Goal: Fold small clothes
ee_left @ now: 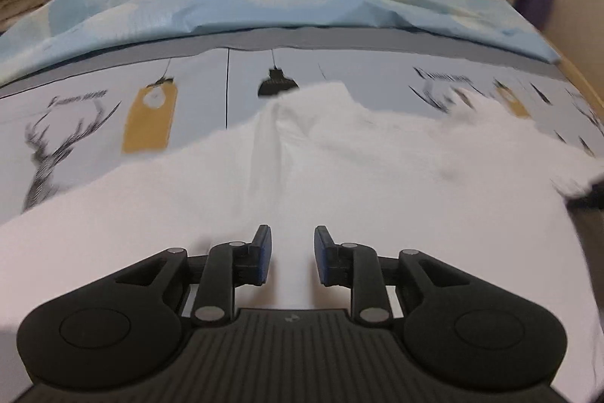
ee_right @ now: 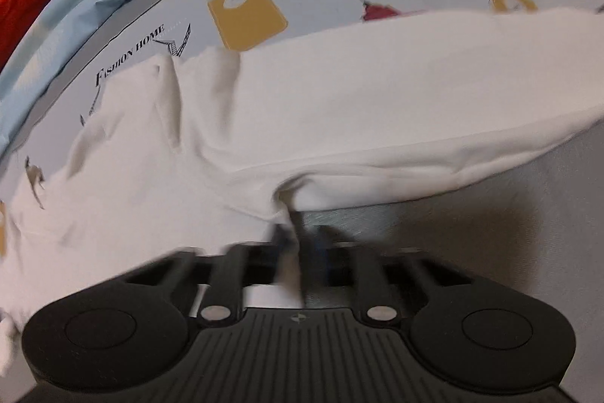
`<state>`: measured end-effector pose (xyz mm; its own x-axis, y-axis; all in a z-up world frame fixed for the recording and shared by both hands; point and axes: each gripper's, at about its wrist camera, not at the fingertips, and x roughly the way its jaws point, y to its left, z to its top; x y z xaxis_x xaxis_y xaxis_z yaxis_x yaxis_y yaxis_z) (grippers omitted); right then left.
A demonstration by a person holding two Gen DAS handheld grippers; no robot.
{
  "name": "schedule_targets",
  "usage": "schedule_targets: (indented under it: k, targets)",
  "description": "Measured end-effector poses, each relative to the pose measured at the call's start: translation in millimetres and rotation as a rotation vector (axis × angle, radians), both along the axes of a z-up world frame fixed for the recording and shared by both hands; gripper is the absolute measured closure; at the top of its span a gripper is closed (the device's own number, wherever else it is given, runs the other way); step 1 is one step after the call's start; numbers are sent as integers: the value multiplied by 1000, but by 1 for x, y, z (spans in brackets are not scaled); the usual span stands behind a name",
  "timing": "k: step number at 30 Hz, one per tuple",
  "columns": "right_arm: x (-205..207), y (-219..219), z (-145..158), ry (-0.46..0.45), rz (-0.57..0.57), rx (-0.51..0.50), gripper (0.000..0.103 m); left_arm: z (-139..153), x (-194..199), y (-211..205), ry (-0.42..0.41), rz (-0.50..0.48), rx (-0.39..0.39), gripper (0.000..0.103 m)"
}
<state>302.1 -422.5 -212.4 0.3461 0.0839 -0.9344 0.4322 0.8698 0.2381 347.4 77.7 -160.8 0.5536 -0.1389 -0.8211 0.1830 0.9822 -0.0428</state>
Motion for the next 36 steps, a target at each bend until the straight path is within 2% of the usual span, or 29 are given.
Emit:
schedule_targets:
  k: [2,5,7,10,13,15,18,20,23,26,27,28,29,31,33,34,36]
  targets:
    - [-11,-6,4,3,-41,-25,103,11,-37,8,23,26,-8,76]
    - [-36,-17,23,-41,-117,13,100,17,-88,26,71,96,-57,76]
    - [-56,-13,38,-78,-86,24,97,11,-120,37,110,144,-79,76]
    - [-95,8,51,-82,19,32,78,-9,-158,52,227,223,-138,76]
    - [-139,28,48,-35,103,26,73,-31,-183,56,335,246,-114,71]
    - [-171,38,40,22,129,18,68,-40,-196,55,389,223,-95,66]
    - [-216,46,32,73,120,-3,65,-42,-210,54,386,209,-26,65]
    - [-242,50,28,83,109,-3,65,-41,-220,60,390,230,-51,65]
    - [-264,59,33,67,146,-67,65,-42,-232,67,412,259,-58,65]
    - [-278,59,34,85,115,-91,65,-43,-241,69,410,259,-58,69]
    - [-281,59,35,87,103,-86,65,-42,-243,70,406,253,-61,87]
    - [-283,58,37,83,93,-78,81,-40,-245,70,398,244,-73,97]
    - [-285,57,41,66,78,-67,97,-35,-249,71,377,241,-77,97]
    - [-292,50,62,-15,13,-44,97,-16,-257,73,304,235,-87,97]
    - [-304,41,83,-99,-50,-9,97,4,-271,80,241,241,-147,97]
    - [-306,38,85,-100,-65,-26,97,7,-276,83,236,248,-155,97]
    - [-307,36,66,1,-86,-65,97,-9,-278,87,314,276,-94,95]
